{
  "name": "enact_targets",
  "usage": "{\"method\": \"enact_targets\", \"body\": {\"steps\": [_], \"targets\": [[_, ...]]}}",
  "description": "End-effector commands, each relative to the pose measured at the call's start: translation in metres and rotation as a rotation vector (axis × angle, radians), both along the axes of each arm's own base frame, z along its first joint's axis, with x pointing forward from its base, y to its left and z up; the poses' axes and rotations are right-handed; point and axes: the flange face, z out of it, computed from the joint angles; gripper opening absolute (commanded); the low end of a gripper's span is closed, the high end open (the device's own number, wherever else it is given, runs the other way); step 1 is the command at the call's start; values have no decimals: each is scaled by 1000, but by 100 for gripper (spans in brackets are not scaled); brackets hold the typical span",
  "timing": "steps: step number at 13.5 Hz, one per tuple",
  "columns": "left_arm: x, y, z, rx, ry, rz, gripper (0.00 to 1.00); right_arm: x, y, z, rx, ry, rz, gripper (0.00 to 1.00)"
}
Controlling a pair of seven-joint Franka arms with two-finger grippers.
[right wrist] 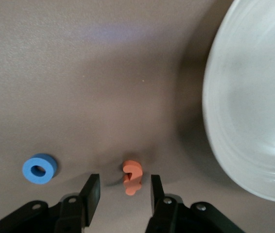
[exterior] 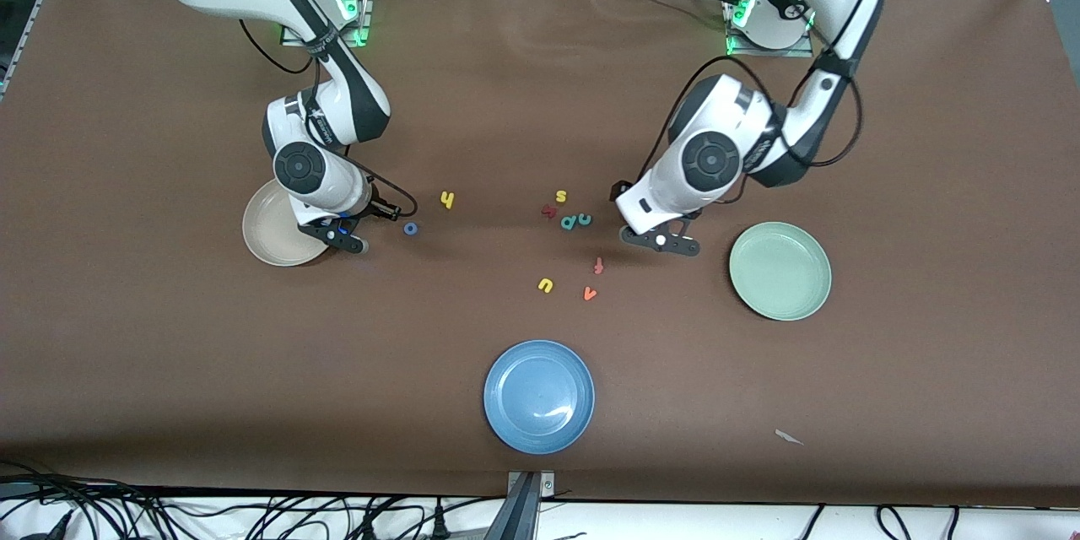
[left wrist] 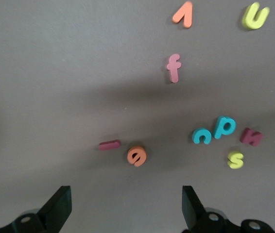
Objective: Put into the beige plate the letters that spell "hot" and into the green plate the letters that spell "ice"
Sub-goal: 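Reach the right gripper to orange 3 while the left gripper reaches orange e, then close the right gripper on orange 3 while the left gripper grasps orange e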
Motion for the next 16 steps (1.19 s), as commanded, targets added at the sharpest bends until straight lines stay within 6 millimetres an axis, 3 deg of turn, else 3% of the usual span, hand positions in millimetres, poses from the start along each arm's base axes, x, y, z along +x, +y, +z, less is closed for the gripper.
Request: {"method": "enact_targets", "body": {"steps": [1,2,4,5,7,9,11,14,16], "targets": [[-7,-1,-33,-2,-15,15,100,-6,0,1,6,-17,-10,50],[-13,-11,-43,2,-17,9,99,-6,-2,0,5,-16,-13,50],[-18,-18,-52,7,-17,28,93,-5,-2,0,5,-17,-11,38],[-23,-16,-59,16,-5,30,90,-5,-3,0,5,-17,-9,32],[-33,-9,-69,29,13,39,86,-5,-3,0,5,-17,-8,31],[-35,-10,-73,36,5,94,79,-4,-5,0,5,-17,-9,23],[-35,-10,-74,32,0,104,66,-4,-5,0,4,-16,-11,9],[-31,-11,-79,15,-25,112,63,0,-4,7,4,-23,-20,9],[-31,-11,-83,12,-32,113,64,4,-2,26,10,-50,-17,9]]}}
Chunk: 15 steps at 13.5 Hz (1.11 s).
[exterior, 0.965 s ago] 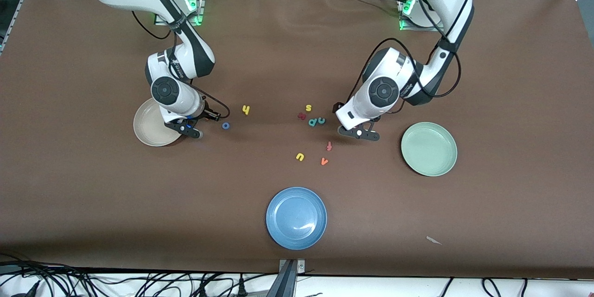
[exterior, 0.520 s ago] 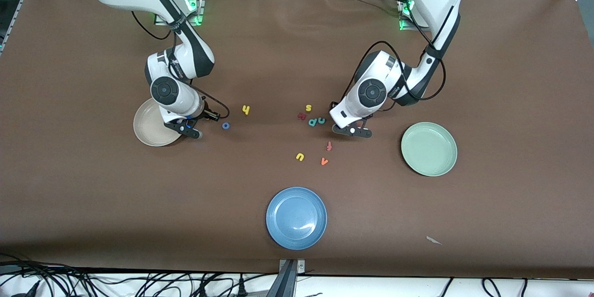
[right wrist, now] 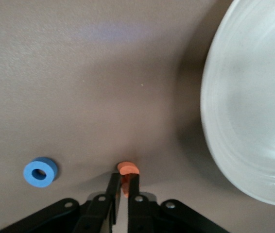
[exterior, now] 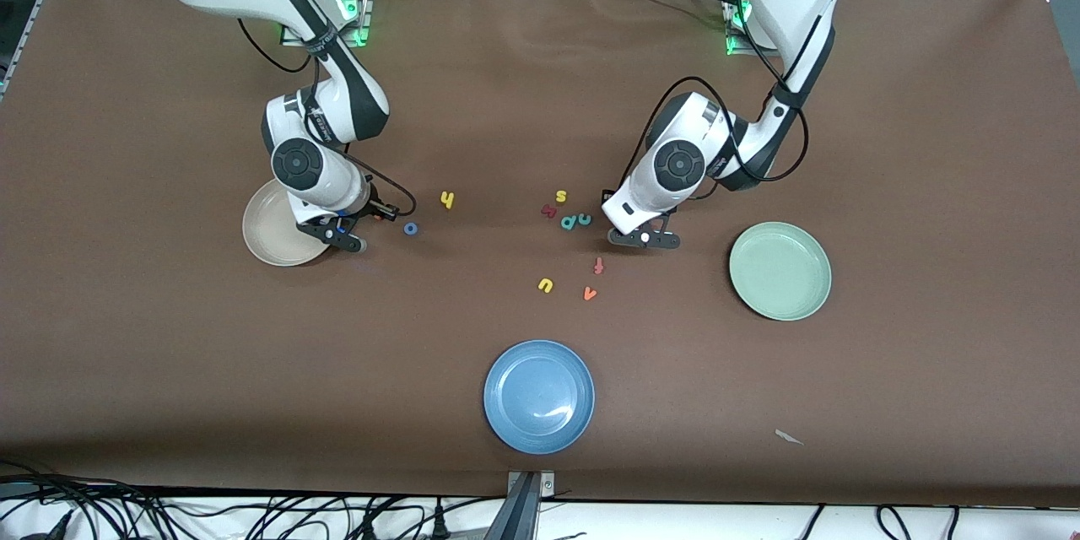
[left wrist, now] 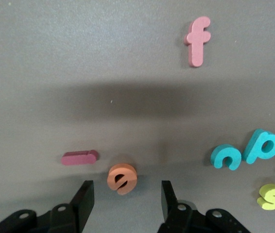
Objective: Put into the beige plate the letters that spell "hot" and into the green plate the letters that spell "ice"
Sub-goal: 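Close the right gripper on orange 3 while the left gripper grasps orange e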
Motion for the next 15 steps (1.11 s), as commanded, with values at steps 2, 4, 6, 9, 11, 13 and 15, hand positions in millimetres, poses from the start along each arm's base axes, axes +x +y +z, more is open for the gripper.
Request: {"method": "enact_targets", "body": {"steps": [2,4,6,9,11,13,15], "targets": [[-3,1,-8,11,-10,3,61,9,2,45,-2,-25,-7,9],[-2,5,-9,42,-32,-43,56,21,-3,70,-19,2,-2,9],[-2,6,-14,43,-31,-42,41,21,-7,72,-37,42,-11,9],[-1,4,-15,35,-42,-41,23,14,-6,37,-6,-34,-10,32],[2,5,-5,35,-47,-41,15,6,-6,20,1,-45,-11,33],[6,13,15,55,-26,-43,15,1,-4,13,-1,-31,-7,40],[11,26,38,76,-1,-53,15,-3,-5,6,-4,-21,-6,48]]}}
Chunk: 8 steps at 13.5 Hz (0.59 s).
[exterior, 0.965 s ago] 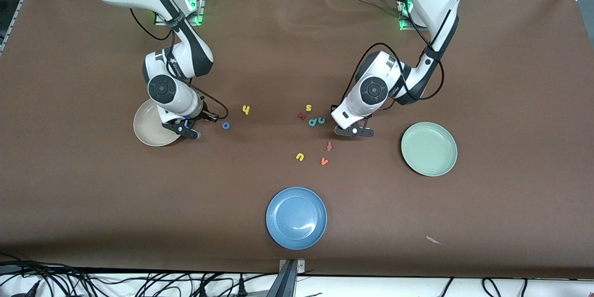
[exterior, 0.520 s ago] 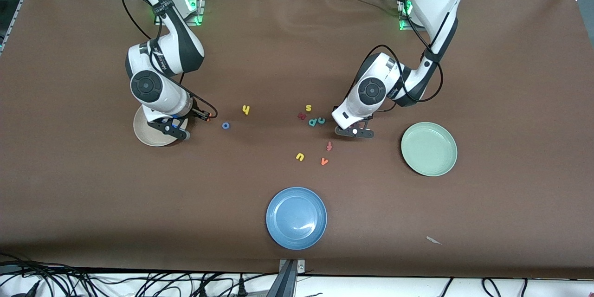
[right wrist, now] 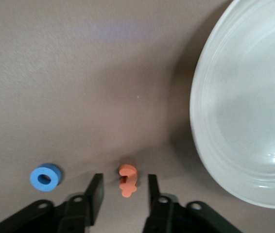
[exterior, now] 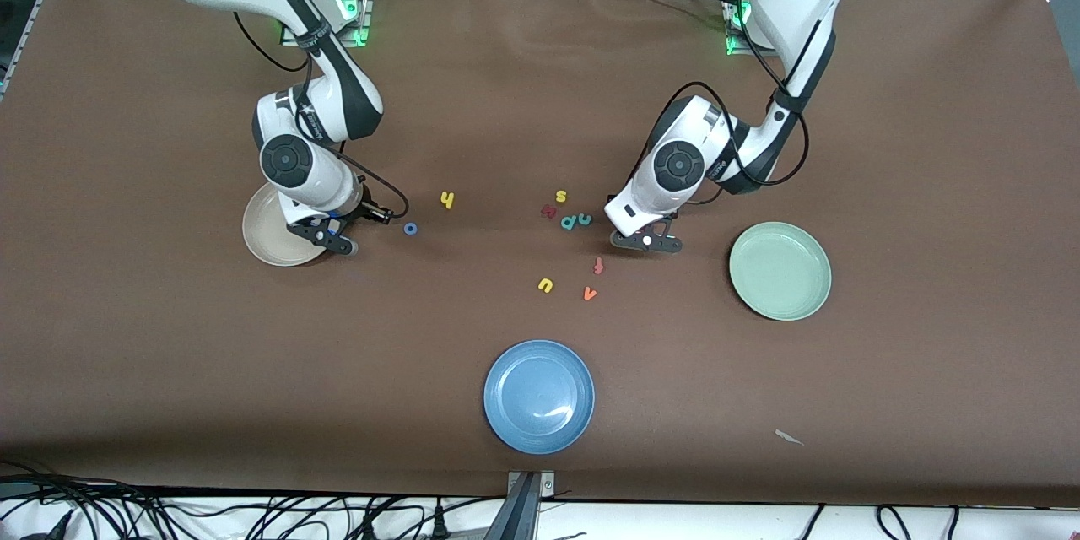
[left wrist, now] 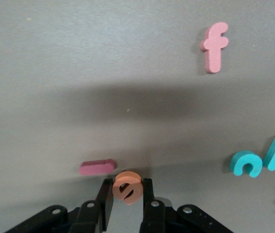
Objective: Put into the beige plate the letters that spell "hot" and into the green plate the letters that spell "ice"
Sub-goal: 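Close the right gripper on orange 3 while the left gripper grasps orange e, then drop orange e on the green plate while the right gripper lifts orange 3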
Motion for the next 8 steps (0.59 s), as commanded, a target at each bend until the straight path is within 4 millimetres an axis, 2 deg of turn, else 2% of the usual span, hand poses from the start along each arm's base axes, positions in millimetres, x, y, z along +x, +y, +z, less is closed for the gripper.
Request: {"method": "enact_targets", "body": {"steps": [1,7,8], "targets": [[5,17,41,34,8,-48,15,-9,1,-3,3,-17,4,48],[40,72,63,78,-56,-280,14,-16,2,-14,9,-28,6,46],[53,88,68,78,-73,-345,14,-18,1,-15,13,-36,7,46]]}}
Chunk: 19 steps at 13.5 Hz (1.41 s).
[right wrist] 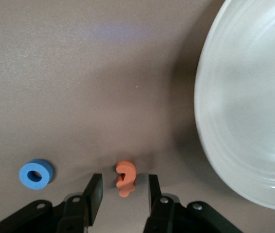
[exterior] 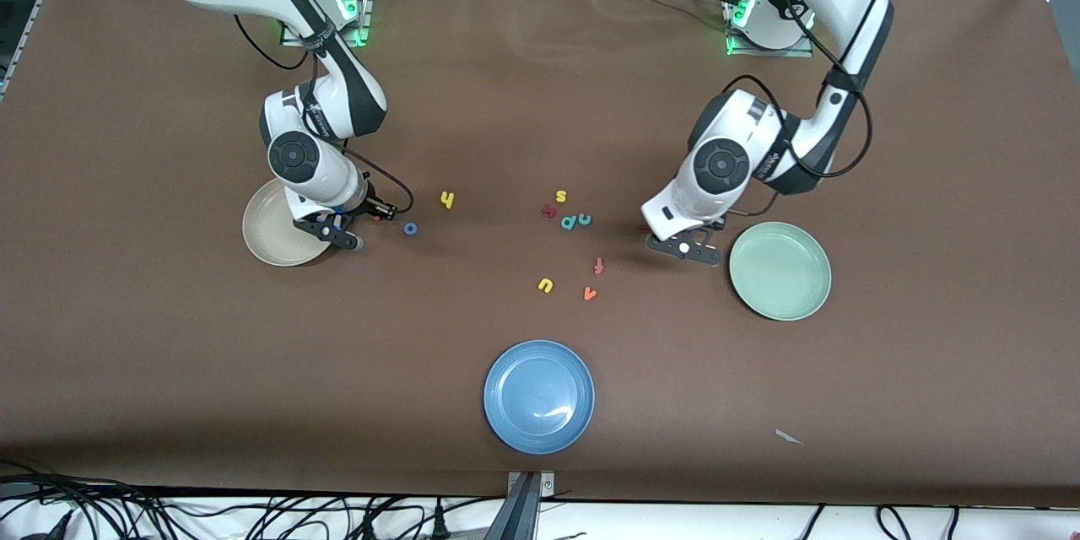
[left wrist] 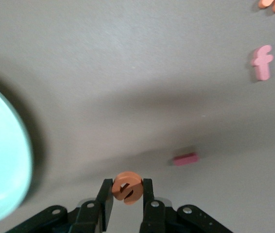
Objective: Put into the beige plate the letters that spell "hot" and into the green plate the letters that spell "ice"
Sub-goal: 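Drop orange e on the green plate while the right gripper lifts orange 3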
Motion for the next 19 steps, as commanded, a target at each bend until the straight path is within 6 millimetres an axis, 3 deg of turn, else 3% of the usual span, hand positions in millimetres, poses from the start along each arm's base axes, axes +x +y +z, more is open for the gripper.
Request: {"method": "enact_targets", "body": {"steps": [1,2,5,7,11,12,13,14,17,19], "targets": [[23,38,13,11,-20,-208,14,-10,0,-7,8,-28,1,46],[28,50,15,0,-16,-289,14,-11,-1,-8,9,-30,1,45],[46,111,9,-34,18,-465,14,-12,-1,-9,11,-34,2,42],[52,130,3,-52,15,-587,14,-13,-1,-9,11,-33,7,23],[55,159,-47,-62,30,-675,19,-13,-2,-9,8,-29,4,8],[56,160,-47,-63,29,-685,29,-12,-2,-7,8,-31,-2,8],[56,160,-47,-64,27,-683,79,-9,0,-1,13,-43,-2,8],[56,161,-45,-62,27,-684,100,-6,1,9,11,-50,0,8],[57,150,-31,-57,12,-701,100,16,-2,68,-23,6,12,8],[56,140,-11,-57,10,-713,100,37,-29,105,-55,82,45,8]]}}
